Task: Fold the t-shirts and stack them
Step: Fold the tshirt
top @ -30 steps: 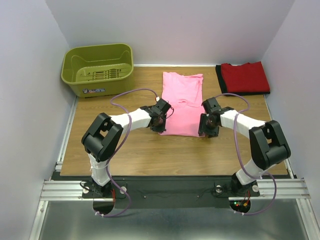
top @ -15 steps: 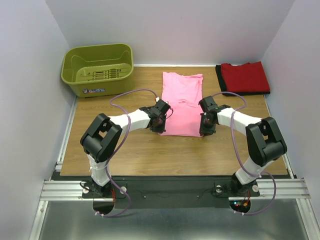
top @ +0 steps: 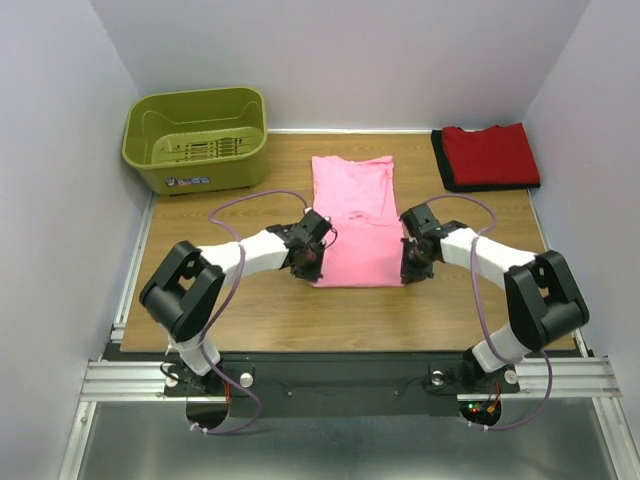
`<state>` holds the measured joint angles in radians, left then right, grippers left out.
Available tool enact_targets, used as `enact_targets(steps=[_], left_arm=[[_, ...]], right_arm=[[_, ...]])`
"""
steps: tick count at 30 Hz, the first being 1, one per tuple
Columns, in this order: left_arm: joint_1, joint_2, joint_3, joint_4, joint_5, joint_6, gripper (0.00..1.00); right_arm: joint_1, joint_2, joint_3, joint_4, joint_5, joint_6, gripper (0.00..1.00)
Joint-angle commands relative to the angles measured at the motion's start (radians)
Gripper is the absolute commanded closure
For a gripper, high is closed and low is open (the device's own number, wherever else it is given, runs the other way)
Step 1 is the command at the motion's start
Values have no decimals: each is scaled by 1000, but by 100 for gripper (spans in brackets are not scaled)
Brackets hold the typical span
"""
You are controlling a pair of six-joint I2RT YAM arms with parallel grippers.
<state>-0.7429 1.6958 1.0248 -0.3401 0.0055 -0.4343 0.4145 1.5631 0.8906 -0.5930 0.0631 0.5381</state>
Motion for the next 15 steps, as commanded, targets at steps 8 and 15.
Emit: enact_targets(steps=[8,15], left_arm=[[-137,-450,-267,-220,138,-156,100],[-228,-617,-290,-295,186,-261,100]], right_arm=[[24,-374,-73,-462,-178,-24,99],[24,-442,40,-617,-204,-30,99]])
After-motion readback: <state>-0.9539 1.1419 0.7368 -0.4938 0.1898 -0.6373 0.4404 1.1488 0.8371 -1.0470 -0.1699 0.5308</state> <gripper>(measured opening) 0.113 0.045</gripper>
